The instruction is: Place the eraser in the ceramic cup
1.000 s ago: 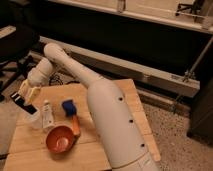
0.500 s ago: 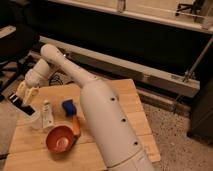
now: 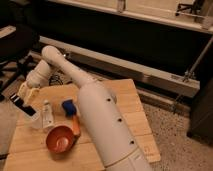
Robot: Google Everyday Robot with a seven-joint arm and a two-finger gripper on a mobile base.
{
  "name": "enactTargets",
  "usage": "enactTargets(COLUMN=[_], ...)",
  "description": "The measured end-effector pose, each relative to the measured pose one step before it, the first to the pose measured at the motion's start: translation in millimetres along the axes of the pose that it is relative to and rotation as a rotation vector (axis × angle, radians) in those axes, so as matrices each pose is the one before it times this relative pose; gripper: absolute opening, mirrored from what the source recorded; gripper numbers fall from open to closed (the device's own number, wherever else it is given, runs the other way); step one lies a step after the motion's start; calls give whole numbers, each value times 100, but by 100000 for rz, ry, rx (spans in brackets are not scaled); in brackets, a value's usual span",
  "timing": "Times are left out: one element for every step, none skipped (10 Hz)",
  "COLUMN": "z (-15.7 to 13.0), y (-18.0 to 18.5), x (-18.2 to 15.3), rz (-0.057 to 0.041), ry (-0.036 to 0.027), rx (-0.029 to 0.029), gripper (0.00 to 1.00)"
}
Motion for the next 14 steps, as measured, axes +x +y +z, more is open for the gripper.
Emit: enactTargets(z=[215, 178, 270, 185, 182, 73, 72, 45, 41, 4, -40, -14, -6, -46], y=[94, 107, 166, 77, 67, -141, -165, -170, -129, -98, -96, -37, -44, -7], x=[208, 117, 269, 223, 332, 199, 189, 93, 77, 61, 123, 204, 184, 111], rz=[867, 584, 285, -387, -335, -242, -221, -339, -452, -195, -101, 225, 330, 399], ry=[-1060, -1138, -486, 4, 65, -198, -214, -266, -27, 167, 541, 691, 816, 449], rx=[-618, -515, -807, -381, -254, 646, 689, 649, 446, 329, 284, 51, 12, 52], gripper=[0, 0, 4, 13, 23, 33, 43, 53, 64, 72, 79, 80, 80, 80])
